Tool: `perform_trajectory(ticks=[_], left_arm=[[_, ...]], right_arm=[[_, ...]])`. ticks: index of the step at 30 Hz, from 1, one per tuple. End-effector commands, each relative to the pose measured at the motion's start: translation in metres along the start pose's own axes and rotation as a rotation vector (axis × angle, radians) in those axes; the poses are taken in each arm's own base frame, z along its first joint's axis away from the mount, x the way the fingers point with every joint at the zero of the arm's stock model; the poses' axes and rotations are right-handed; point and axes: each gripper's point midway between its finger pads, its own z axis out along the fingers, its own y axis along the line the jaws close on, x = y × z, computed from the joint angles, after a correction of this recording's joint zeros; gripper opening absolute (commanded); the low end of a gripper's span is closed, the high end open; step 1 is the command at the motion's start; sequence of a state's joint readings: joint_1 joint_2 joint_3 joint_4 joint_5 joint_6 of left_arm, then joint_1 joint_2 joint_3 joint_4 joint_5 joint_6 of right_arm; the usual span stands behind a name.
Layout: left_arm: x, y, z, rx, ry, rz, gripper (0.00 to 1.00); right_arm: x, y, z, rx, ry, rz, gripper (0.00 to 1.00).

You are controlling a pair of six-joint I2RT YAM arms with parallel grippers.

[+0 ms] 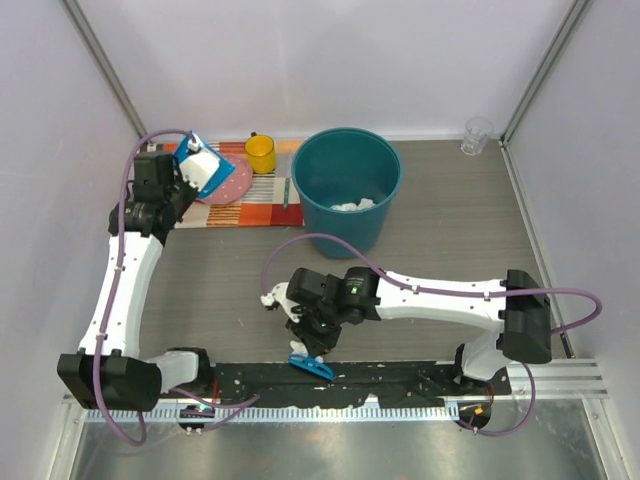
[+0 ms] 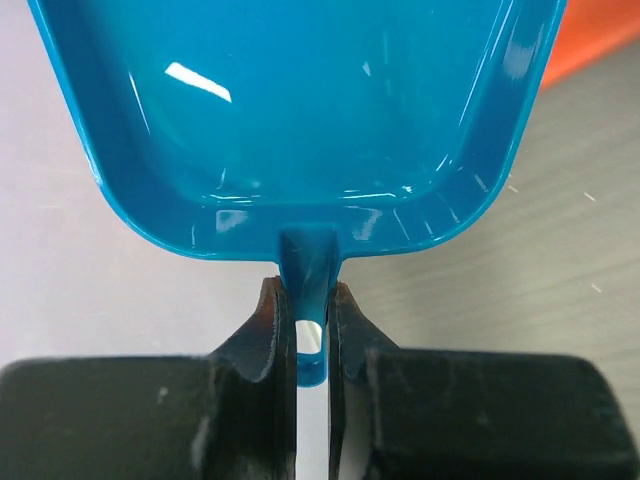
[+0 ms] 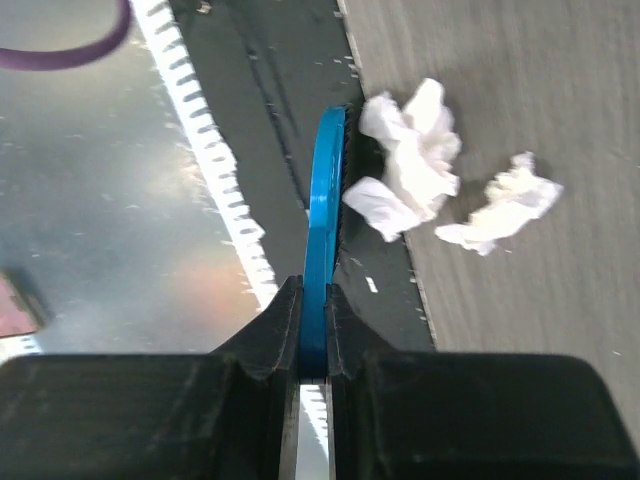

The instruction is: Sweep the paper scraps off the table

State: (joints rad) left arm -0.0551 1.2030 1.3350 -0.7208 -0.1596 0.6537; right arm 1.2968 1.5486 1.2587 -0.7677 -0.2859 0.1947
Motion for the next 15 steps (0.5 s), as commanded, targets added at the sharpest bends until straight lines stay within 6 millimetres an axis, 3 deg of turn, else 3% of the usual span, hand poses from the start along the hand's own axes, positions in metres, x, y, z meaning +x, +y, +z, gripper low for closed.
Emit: perform_trajectory(ticks=[1, 4, 10, 13, 15], left_arm=[[0.010, -0.053, 0.002, 0.238, -0.019, -0.044, 0.00], [0.024, -0.072, 0.005, 0.318, 0.029, -0.043, 0.00], [0.044, -0.108, 0.002, 0.485, 0.085, 0.000, 0.00], [0.056, -0.126, -0.006, 0.584, 0.110, 0.036, 0.00], [0.070, -0.146, -0.020, 0.694, 0.151, 0.081, 0.00]], right_arm=[[-0.018, -0.031, -0.016, 0.136, -0.048, -0.081, 0.01], [-0.016, -0.064, -0.019, 0.271, -0.038, -0.031, 0.01], [-0.032, -0.100, -0.049, 0.426, -0.148, 0.041, 0.01], [-0.035, -0.103, -0.055, 0.433, -0.173, 0.048, 0.01], [-0.037, -0.091, -0.058, 0.382, -0.194, 0.046, 0.01]])
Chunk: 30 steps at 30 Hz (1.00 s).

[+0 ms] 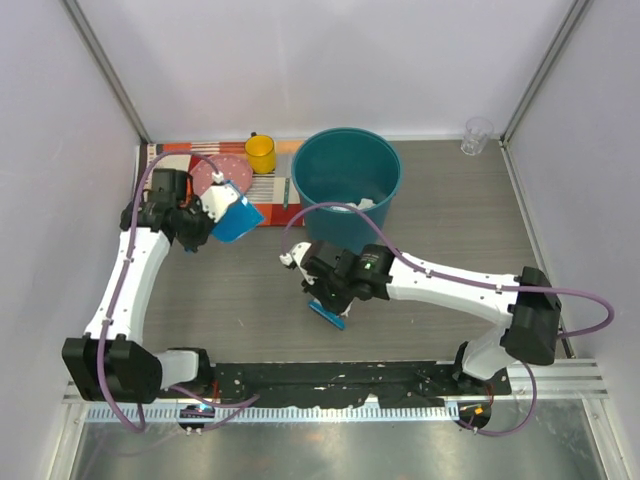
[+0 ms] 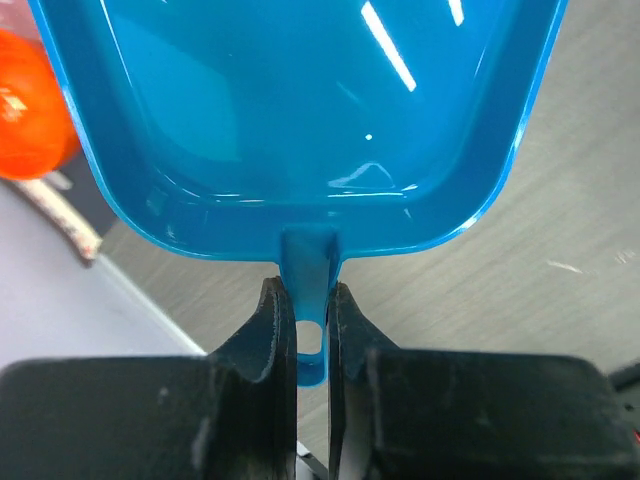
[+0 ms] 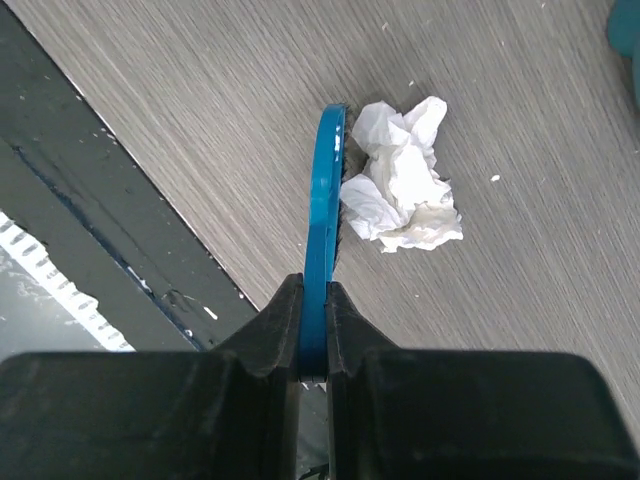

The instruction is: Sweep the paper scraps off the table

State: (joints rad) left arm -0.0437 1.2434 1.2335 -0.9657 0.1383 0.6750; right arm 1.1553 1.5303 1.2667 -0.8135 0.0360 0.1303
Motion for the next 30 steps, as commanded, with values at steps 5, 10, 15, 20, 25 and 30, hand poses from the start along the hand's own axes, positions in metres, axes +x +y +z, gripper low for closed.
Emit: perform_trajectory(ticks=[5, 10, 15, 20, 25, 30], left_arm=[[0.070, -0.096, 0.003, 0.357, 0.234, 0.280, 0.00], [0.092, -0.122, 0.019, 0.406, 0.331, 0.346, 0.00], [0.083, -0.146, 0.039, 0.427, 0.337, 0.368, 0.00], [0.077, -0.167, 0.058, 0.451, 0.357, 0.413, 0.00], [0.085, -0.183, 0.079, 0.472, 0.421, 0.434, 0.00], [0.077, -0.195, 0.092, 0.460, 0.400, 0.438, 0.00]], right_arm=[[-0.035, 0.021, -0.070, -0.113, -0.297, 0.079, 0.01], [-0.011, -0.011, -0.087, 0.063, -0.258, 0.288, 0.01], [0.032, -0.070, -0.090, 0.425, -0.181, 0.492, 0.01], [0.041, -0.086, -0.075, 0.523, -0.212, 0.586, 0.01], [0.032, -0.089, -0.051, 0.491, -0.235, 0.621, 0.01], [0.006, -0.072, -0.017, 0.338, -0.294, 0.650, 0.01]])
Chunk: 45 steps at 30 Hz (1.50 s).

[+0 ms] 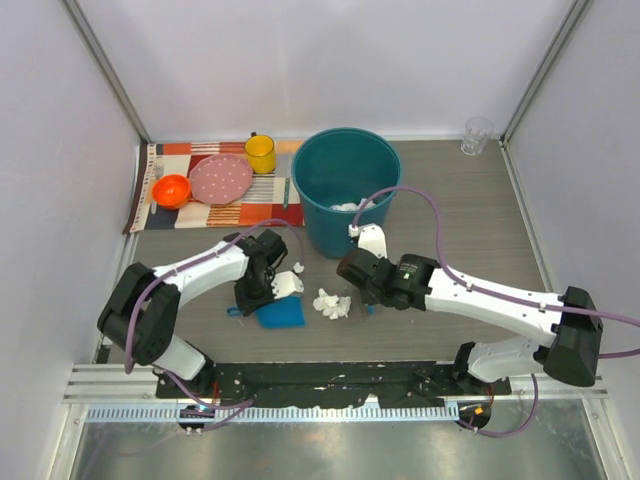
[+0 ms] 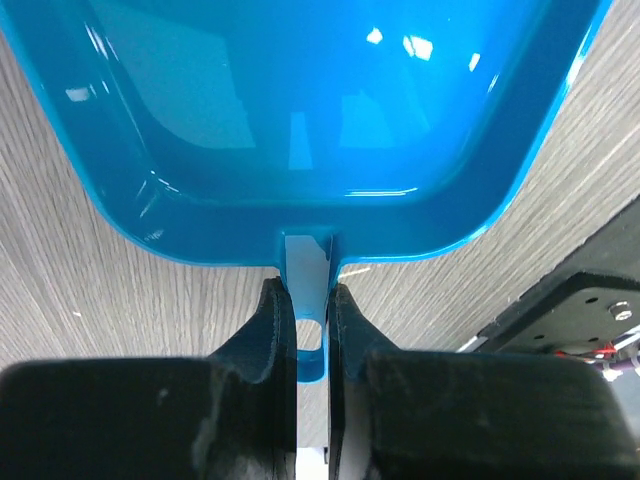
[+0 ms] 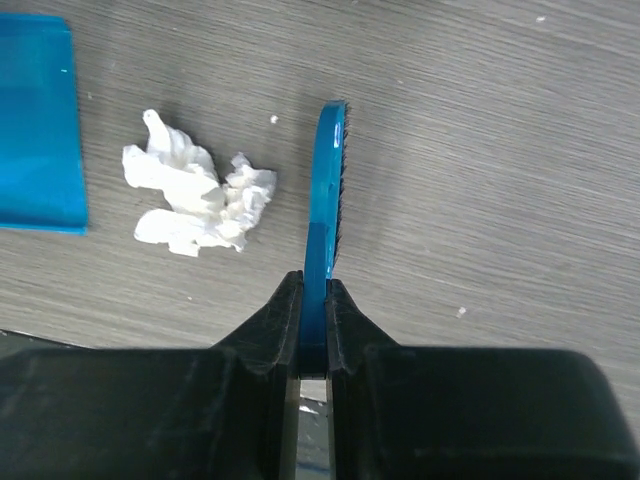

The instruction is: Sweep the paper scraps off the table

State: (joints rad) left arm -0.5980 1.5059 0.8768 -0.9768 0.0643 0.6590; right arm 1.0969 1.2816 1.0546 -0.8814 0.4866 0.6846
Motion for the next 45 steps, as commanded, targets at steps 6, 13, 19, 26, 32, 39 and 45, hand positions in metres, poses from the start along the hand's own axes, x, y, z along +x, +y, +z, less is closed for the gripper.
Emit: perform_trajectory(ticks=[6, 13, 19, 26, 32, 39, 45], left_arm=[[-0.028, 0.002, 0.010, -0.044, -0.095, -0.020, 0.00], [-0.030, -0.012, 0.014, 0.023, -0.125, -0.020, 0.00], [-0.034, -0.024, 0.015, 0.078, -0.162, -0.025, 0.00], [-0.050, -0.019, -0.004, 0.118, -0.332, -0.111, 0.00], [-0.050, -0.023, -0.022, 0.160, -0.421, -0.118, 0.00], [-0.035, 0.014, -0.066, 0.035, -0.480, -0.306, 0.00], [-0.015, 0.048, -0.109, -0.111, -0.504, -0.370, 0.00]], right_arm=[[-0.043, 0.110, 0.013, -0.403, -0.106, 0.156, 0.01], [-0.079, 0.155, -0.011, -0.580, -0.153, 0.235, 0.01], [-0.094, 0.133, -0.020, -0.499, -0.220, 0.256, 0.01], [-0.097, 0.063, -0.041, -0.263, -0.285, 0.207, 0.01], [-0.086, 0.022, -0.058, -0.160, -0.280, 0.153, 0.01], [-0.080, 0.019, -0.065, -0.198, -0.280, 0.114, 0.01], [-0.072, 0.035, -0.056, -0.259, -0.247, 0.084, 0.01]])
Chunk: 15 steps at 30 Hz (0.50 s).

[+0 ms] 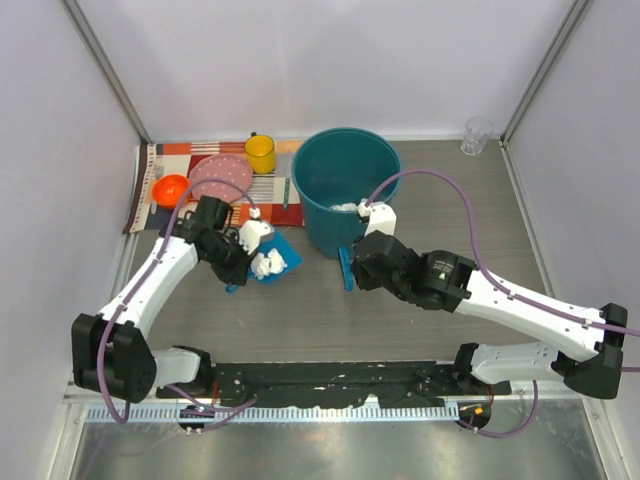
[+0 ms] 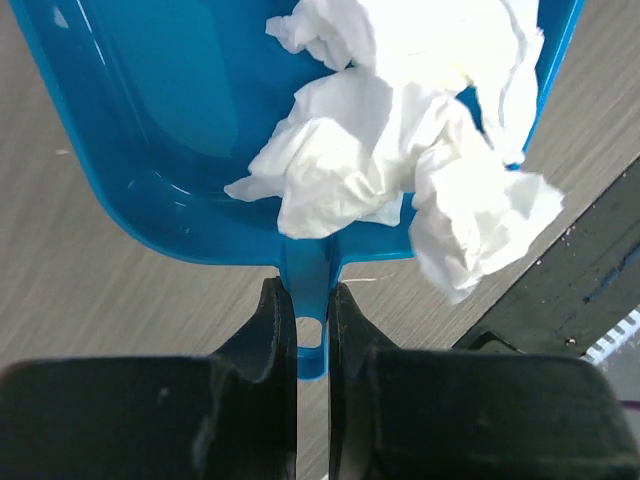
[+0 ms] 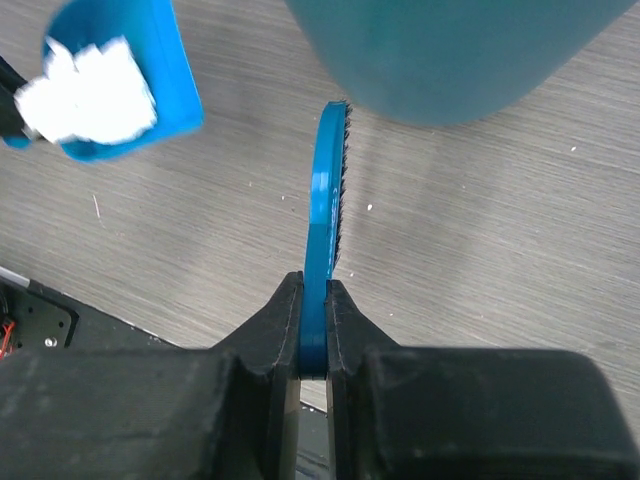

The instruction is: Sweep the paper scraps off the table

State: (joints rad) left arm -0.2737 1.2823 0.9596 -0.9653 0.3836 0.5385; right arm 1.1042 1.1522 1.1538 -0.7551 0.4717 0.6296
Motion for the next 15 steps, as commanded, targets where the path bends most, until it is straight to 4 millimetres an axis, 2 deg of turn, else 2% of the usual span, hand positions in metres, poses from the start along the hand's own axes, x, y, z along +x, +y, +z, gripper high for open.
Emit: perform_trajectory(ticks=[1, 2, 3, 8, 10, 11, 13, 14, 15], left_arm=[[-0.024, 0.021, -0.039, -0.120, -0.062, 0.014, 0.00], [-0.026, 0.030, -0.040, -0.146, -0.041, 0.000, 0.00], [-0.042, 0.038, -0.052, -0.180, -0.071, 0.007, 0.00], [-0.077, 0.069, -0.078, -0.252, -0.108, -0.033, 0.00], [-0.081, 0.079, -0.087, -0.281, -0.110, -0.044, 0.00], [-0.090, 0.085, -0.098, -0.307, -0.129, -0.031, 0.00], [-0.092, 0.093, -0.102, -0.315, -0.117, -0.048, 0.00], [-0.101, 0.097, -0.111, -0.328, -0.139, -0.040, 0.00], [-0.101, 0.100, -0.108, -0.313, -0.123, -0.050, 0.00]], right_arm=[[0.001, 0.010, 0.003, -0.051, -0.004, -0.019, 0.01], [0.000, 0.014, 0.003, -0.067, -0.005, -0.017, 0.01], [0.001, 0.015, 0.006, -0.070, 0.000, -0.025, 0.01], [0.009, 0.022, 0.008, -0.101, 0.029, -0.020, 0.01], [0.012, 0.019, 0.007, -0.100, 0.031, -0.015, 0.01], [0.013, 0.019, 0.007, -0.101, 0.032, -0.012, 0.01], [0.013, 0.017, 0.005, -0.104, 0.027, -0.008, 0.01], [0.014, 0.017, 0.005, -0.105, 0.029, -0.008, 0.01], [0.014, 0.016, 0.005, -0.105, 0.028, -0.008, 0.01]])
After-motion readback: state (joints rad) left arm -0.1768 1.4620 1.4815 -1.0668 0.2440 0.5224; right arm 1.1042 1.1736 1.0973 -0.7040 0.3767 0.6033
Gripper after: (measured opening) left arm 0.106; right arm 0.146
